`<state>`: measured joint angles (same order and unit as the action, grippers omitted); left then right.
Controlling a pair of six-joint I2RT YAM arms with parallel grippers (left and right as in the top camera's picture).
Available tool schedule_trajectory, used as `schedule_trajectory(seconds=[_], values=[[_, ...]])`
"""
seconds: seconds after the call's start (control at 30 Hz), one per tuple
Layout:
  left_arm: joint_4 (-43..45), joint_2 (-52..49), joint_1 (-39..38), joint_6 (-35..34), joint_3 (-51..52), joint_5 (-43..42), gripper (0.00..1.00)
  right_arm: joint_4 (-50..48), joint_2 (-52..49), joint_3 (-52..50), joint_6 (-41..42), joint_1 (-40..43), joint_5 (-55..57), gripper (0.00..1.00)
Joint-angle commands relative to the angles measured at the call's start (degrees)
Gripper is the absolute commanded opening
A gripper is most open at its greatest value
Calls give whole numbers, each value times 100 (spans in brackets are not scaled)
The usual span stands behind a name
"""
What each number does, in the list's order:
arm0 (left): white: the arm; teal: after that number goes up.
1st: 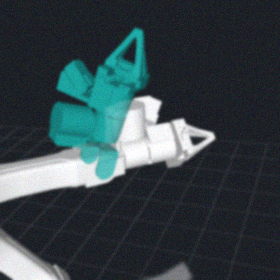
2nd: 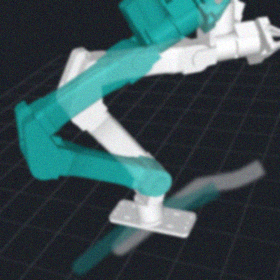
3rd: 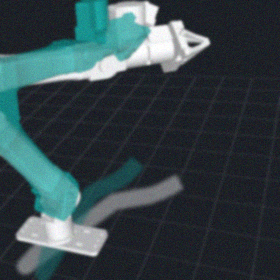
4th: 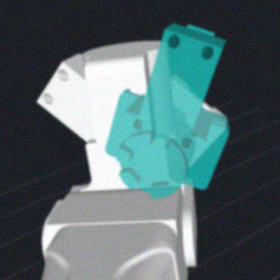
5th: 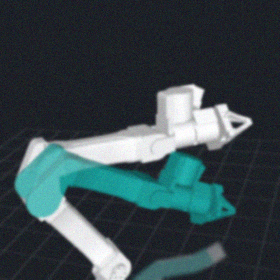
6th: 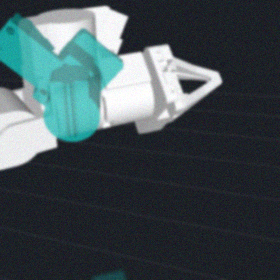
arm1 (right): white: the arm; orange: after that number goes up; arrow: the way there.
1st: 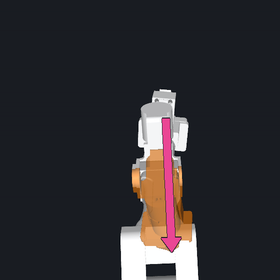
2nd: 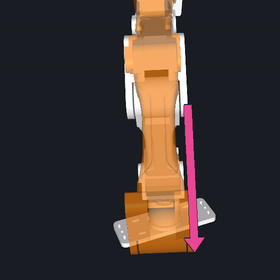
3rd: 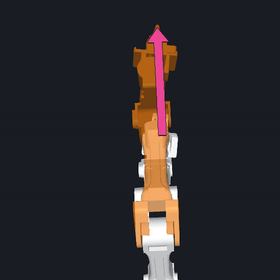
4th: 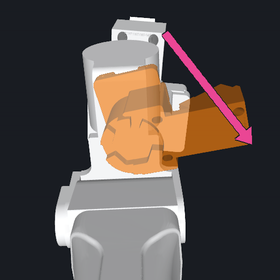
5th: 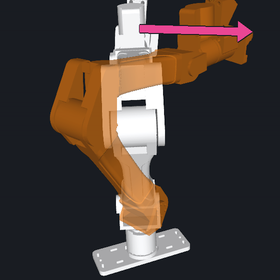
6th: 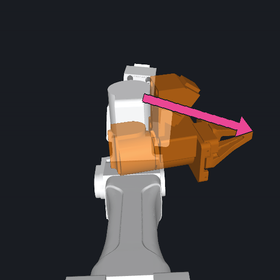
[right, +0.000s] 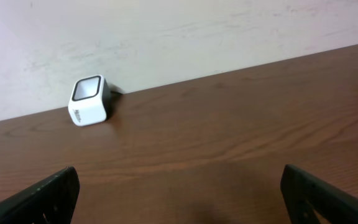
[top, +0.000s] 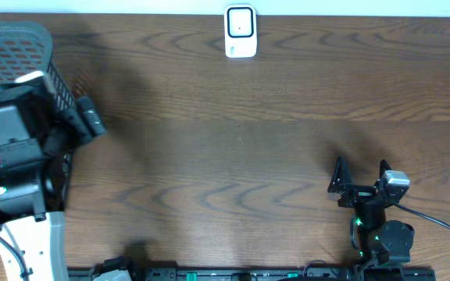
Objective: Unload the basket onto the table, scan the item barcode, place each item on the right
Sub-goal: 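Move the left gripper over the basket and reach down to the green jar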
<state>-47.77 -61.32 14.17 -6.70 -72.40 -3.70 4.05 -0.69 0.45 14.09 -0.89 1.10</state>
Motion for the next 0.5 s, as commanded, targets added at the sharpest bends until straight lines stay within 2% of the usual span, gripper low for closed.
schedule_trajectory(seconds=[0.0, 0.2, 0.47], values=[[-11, -52, 415, -120, -190, -420, 98, 13, 35, -13, 66, -28, 50, 99], [2, -240, 782, -219, -190, -487, 98, 13, 37, -13, 66, -28, 50, 99], [92, -638, 796, -195, -262, -422, 98, 13, 37, -13, 66, -28, 50, 99]])
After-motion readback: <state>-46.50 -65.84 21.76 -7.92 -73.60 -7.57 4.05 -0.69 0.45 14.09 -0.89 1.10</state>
